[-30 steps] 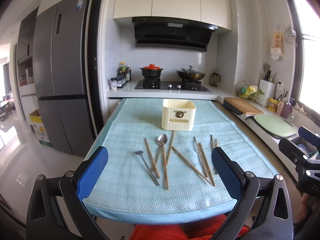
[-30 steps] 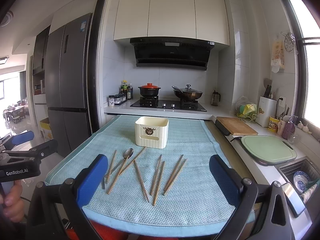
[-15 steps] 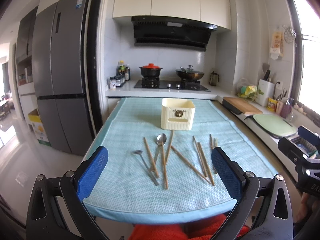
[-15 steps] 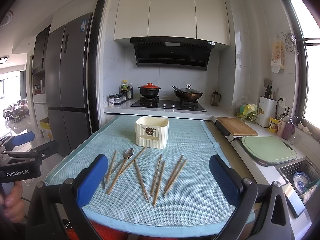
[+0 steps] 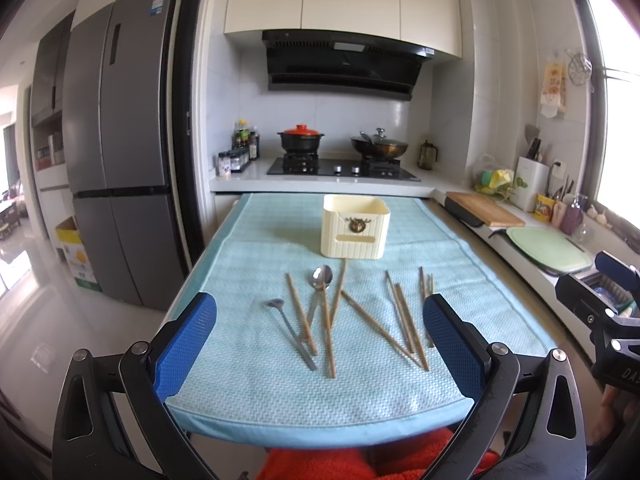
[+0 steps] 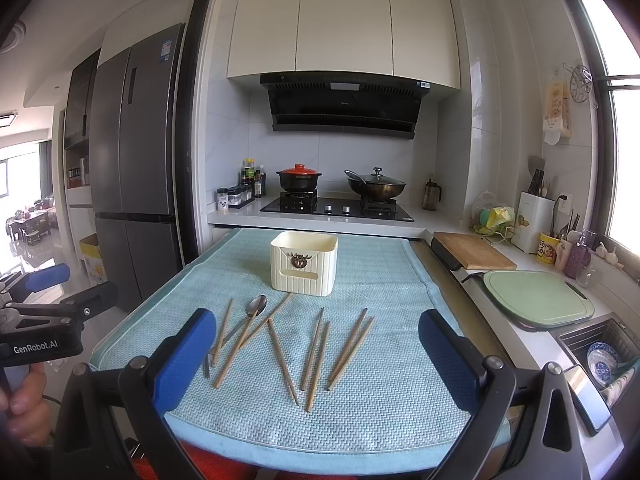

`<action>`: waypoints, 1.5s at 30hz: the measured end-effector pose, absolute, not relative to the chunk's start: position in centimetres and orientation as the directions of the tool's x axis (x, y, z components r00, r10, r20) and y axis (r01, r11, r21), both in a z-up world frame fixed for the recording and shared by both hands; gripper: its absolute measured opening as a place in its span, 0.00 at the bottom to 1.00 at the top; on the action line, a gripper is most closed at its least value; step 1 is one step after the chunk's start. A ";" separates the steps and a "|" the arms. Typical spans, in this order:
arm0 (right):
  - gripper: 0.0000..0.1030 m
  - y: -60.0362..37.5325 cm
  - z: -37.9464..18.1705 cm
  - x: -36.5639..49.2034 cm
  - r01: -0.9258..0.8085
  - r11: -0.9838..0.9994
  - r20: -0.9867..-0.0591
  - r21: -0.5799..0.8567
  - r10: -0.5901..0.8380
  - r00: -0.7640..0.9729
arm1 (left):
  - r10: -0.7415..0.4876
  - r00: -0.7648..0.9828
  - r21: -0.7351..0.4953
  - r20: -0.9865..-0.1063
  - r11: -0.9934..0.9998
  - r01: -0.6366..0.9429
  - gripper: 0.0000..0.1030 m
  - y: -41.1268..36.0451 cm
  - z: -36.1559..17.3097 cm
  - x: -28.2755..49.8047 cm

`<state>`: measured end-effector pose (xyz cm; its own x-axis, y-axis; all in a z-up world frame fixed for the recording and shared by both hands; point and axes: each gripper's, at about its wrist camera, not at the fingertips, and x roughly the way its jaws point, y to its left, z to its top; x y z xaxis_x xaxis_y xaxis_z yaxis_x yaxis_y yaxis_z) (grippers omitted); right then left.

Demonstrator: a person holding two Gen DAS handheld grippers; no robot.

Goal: Organize utensils

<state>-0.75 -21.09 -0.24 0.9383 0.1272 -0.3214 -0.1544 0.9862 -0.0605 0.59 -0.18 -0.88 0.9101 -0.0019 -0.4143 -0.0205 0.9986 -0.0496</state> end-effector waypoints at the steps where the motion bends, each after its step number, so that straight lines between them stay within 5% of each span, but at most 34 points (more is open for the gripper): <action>1: 1.00 -21.1 -0.3 -0.7 -0.154 0.986 -0.322 -0.059 0.127 0.938 | -0.002 0.910 -0.049 -0.415 0.999 -0.020 1.00 -0.2 -0.9 0.6; 45: 1.00 -21.3 -0.6 -0.4 -0.149 0.987 -0.328 -0.056 0.123 0.937 | -0.015 0.905 -0.056 -0.426 0.998 -0.010 1.00 -0.3 -0.7 1.0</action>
<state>-0.37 -21.28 -0.61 0.9367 0.1227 -0.3278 -0.1488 0.9873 -0.0556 0.98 -0.34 -0.73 0.9048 -0.0150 -0.4256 -0.0099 0.9984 -0.0563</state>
